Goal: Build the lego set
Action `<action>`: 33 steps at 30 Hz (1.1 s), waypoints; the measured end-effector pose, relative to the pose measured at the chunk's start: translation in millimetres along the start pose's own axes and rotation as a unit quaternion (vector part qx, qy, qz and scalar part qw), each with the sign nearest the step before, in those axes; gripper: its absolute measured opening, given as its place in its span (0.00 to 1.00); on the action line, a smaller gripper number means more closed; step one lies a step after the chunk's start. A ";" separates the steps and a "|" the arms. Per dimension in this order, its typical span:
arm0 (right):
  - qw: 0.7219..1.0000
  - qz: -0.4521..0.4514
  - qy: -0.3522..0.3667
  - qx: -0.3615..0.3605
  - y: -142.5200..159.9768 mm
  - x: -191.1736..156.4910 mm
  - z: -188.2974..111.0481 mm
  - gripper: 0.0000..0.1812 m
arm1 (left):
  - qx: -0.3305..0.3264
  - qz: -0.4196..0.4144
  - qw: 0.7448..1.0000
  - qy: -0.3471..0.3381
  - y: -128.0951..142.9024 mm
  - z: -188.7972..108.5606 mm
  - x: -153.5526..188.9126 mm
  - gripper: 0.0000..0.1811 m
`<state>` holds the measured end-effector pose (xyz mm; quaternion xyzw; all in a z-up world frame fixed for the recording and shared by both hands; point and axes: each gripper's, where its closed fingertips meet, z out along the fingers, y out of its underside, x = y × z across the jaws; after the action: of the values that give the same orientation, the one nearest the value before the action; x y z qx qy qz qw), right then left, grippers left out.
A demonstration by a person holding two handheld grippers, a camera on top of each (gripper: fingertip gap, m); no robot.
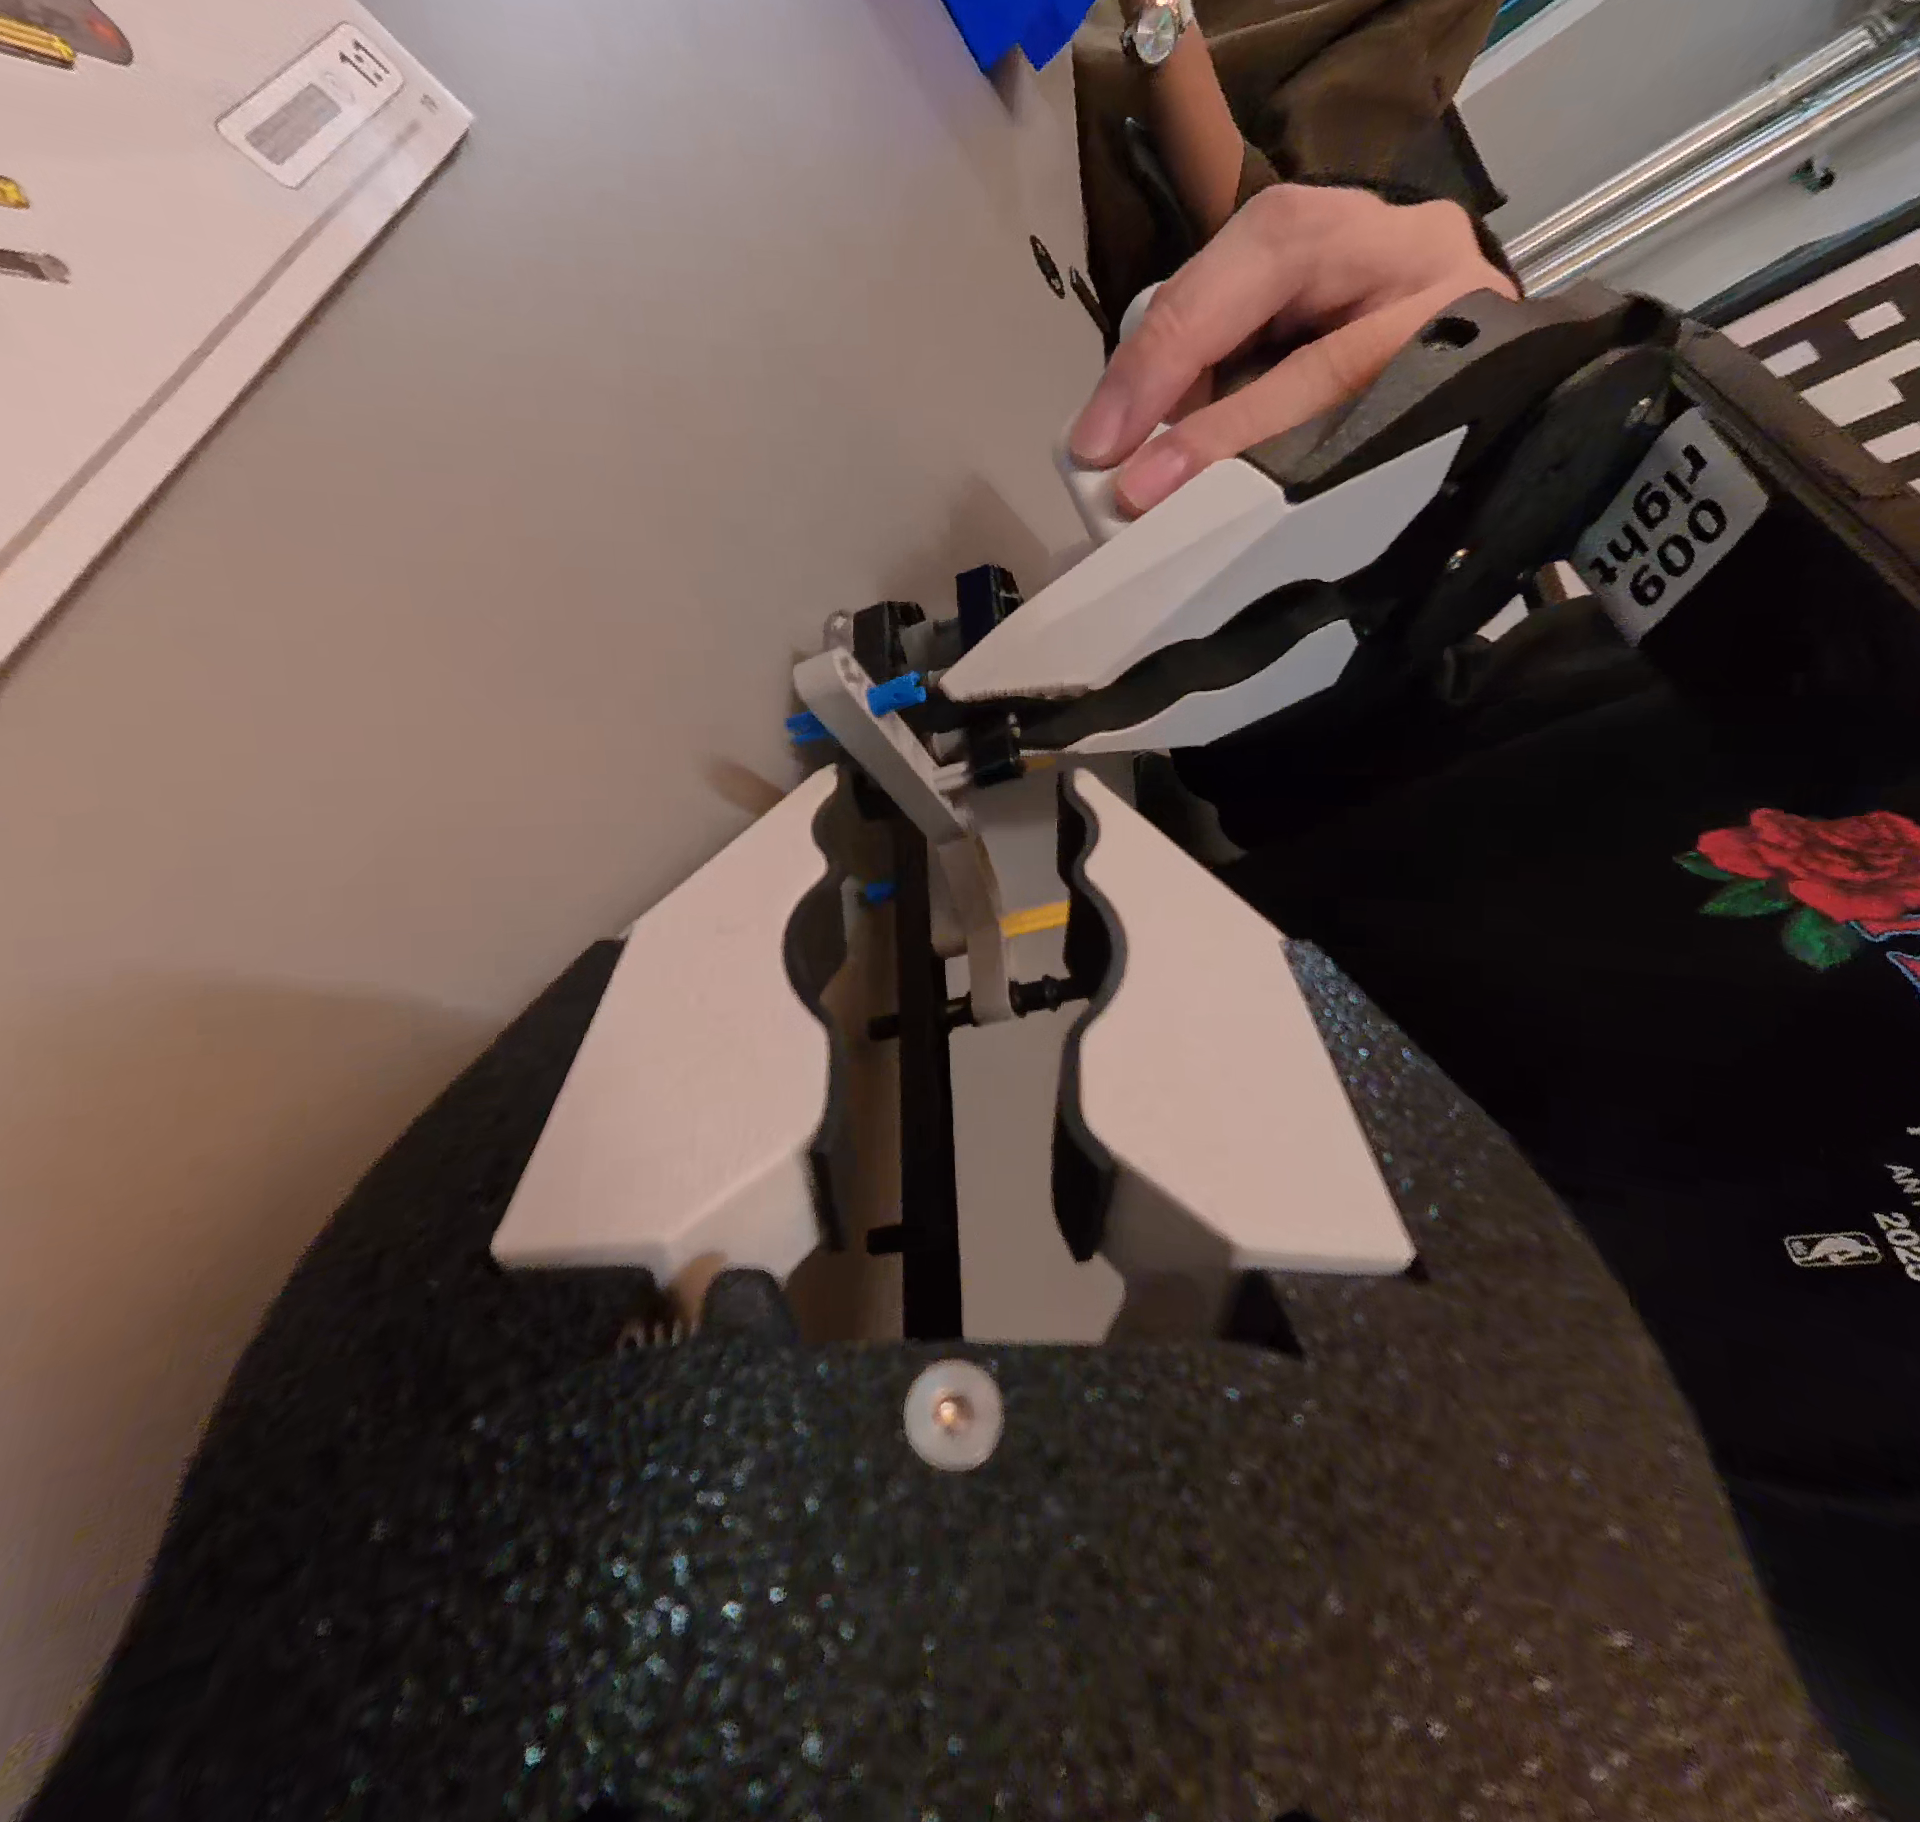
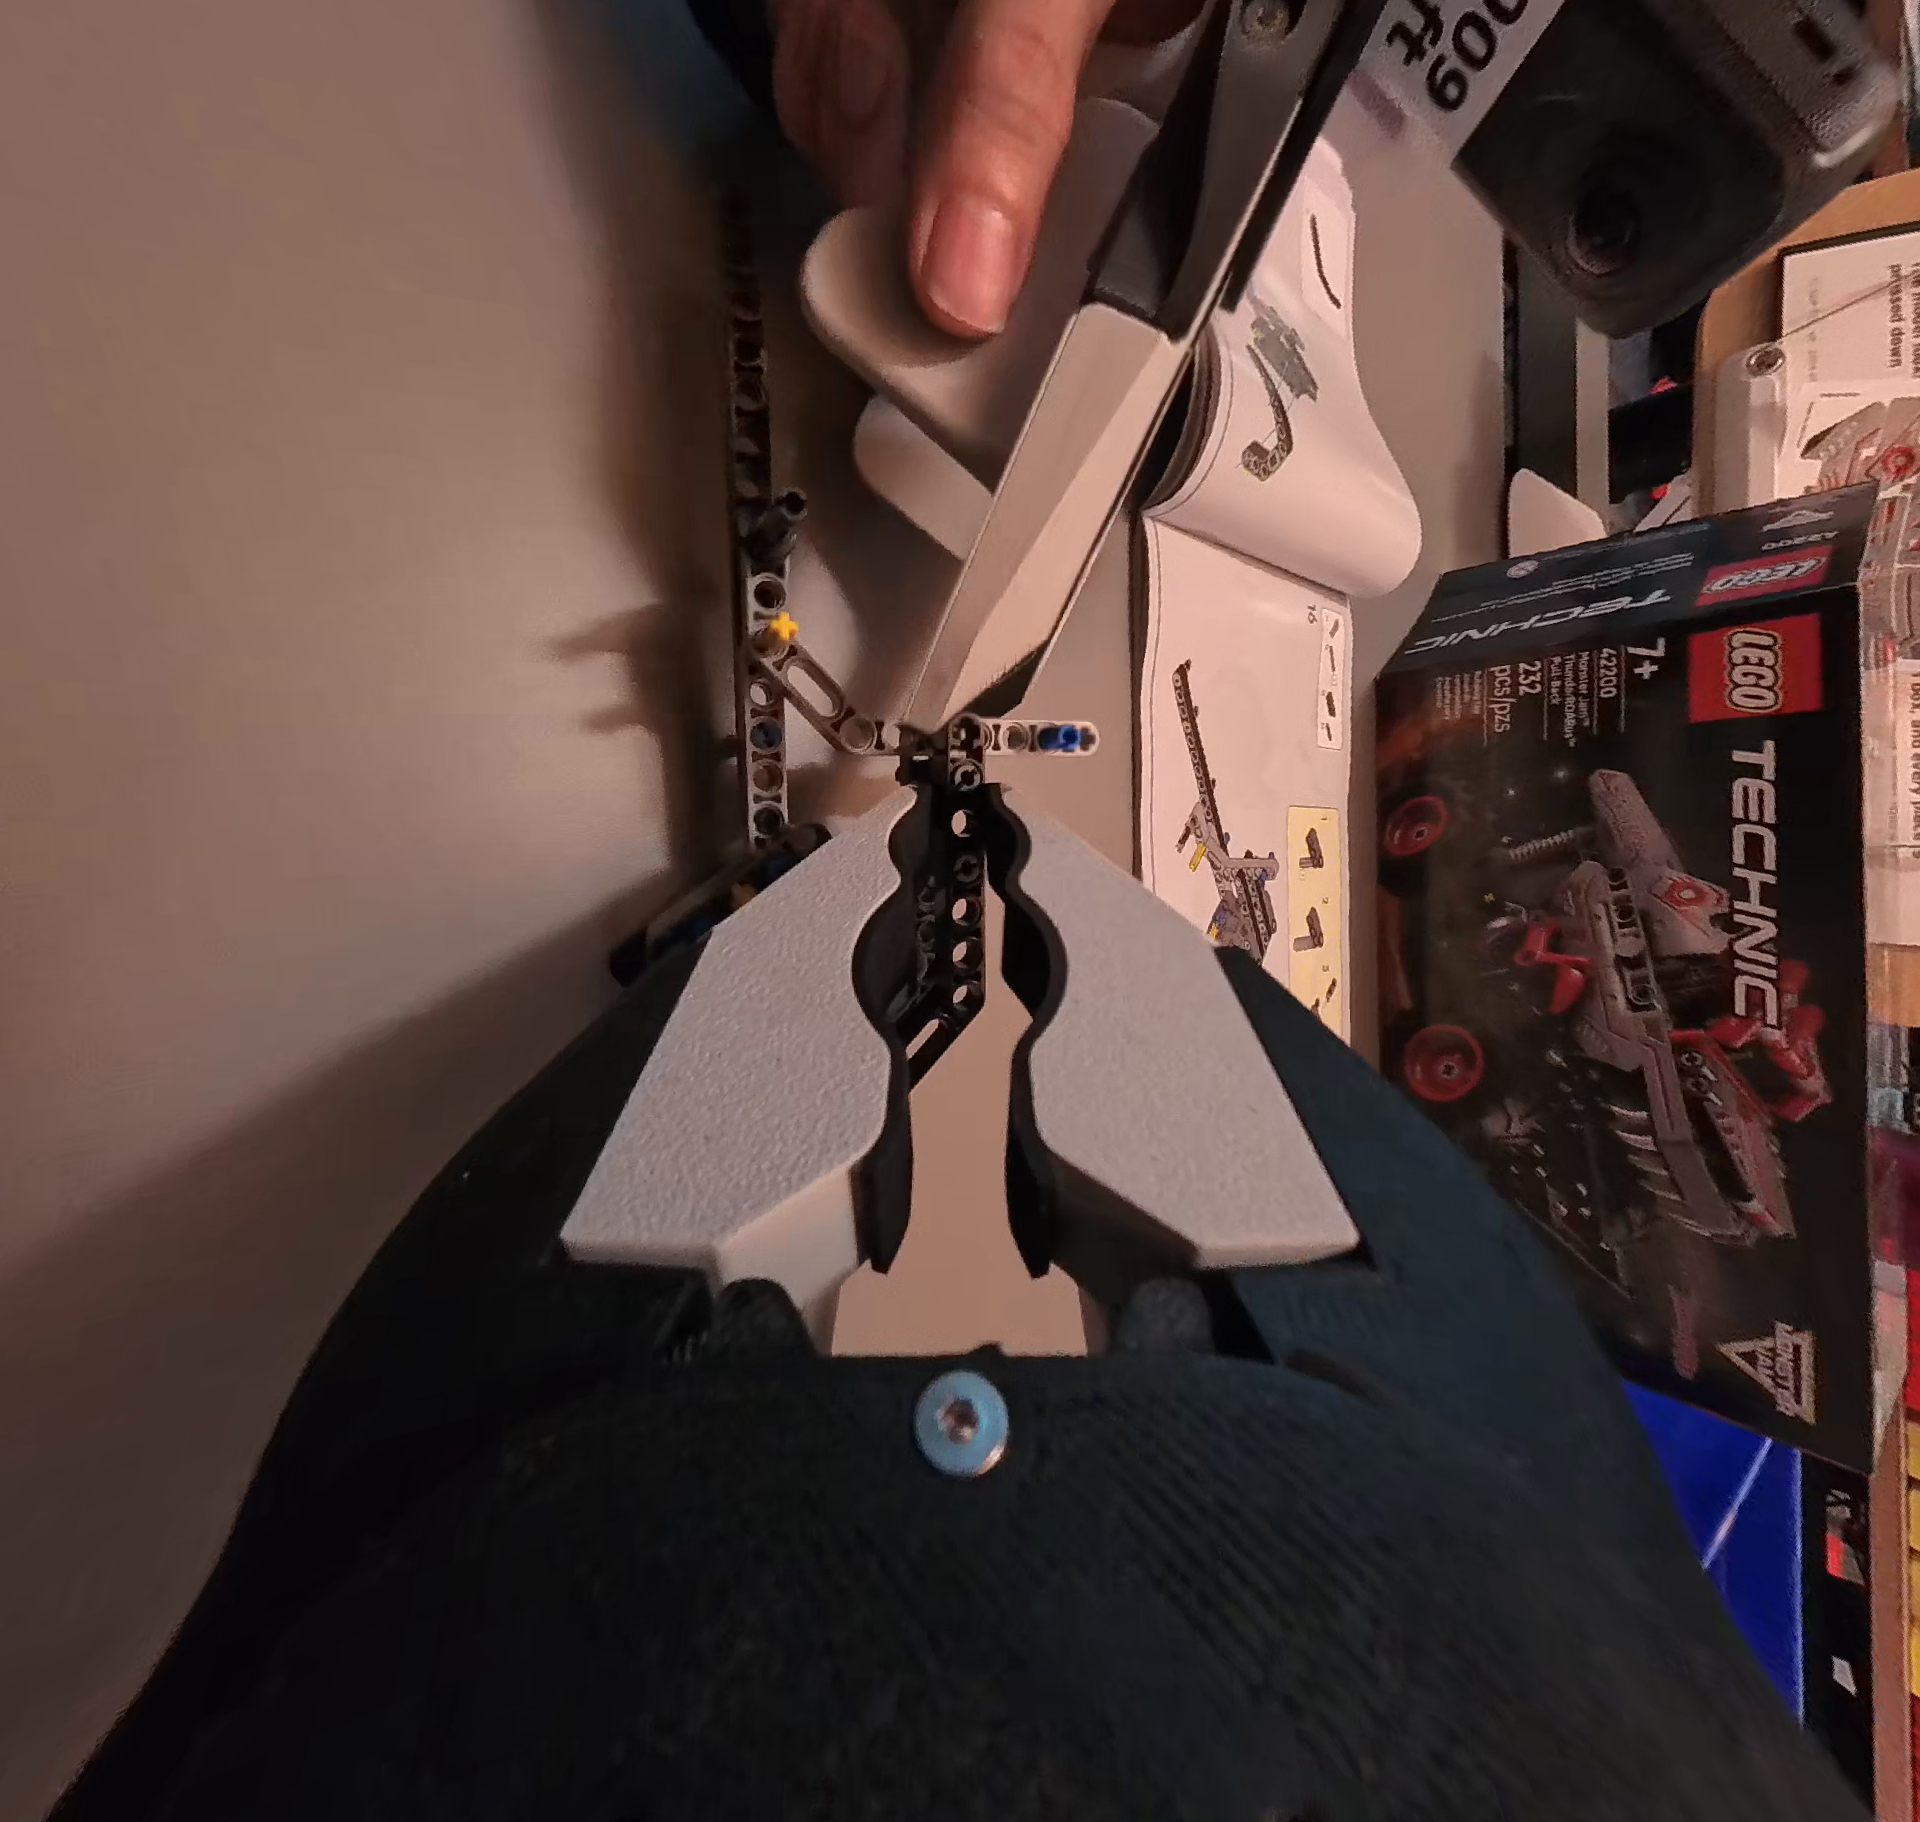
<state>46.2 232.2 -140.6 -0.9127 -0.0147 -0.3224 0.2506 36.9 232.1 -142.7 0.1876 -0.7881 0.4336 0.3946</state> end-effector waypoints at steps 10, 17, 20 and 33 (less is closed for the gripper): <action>0.999 0.005 0.029 0.020 -3.2 0.3 -1.3 0.04 | 0.012 -0.017 1.000 0.017 -1.9 -1.4 3.5 0.19; 0.997 -0.011 0.076 0.031 -6.3 -3.4 -5.6 0.04 | 0.000 -0.014 1.000 0.027 3.6 0.3 9.2 0.20; 0.996 -0.010 0.081 0.038 -7.5 -5.1 -7.5 0.04 | -0.010 -0.013 1.000 0.027 6.3 1.0 9.7 0.19; 0.996 0.004 0.079 0.044 -3.4 -4.9 -4.5 0.04 | -0.054 0.000 0.998 -0.024 13.8 4.3 -1.3 0.17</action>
<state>39.0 233.7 -139.0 -0.8727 -0.0056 -0.3912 0.2921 26.9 236.1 -152.4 0.1761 -0.8195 0.3856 0.3855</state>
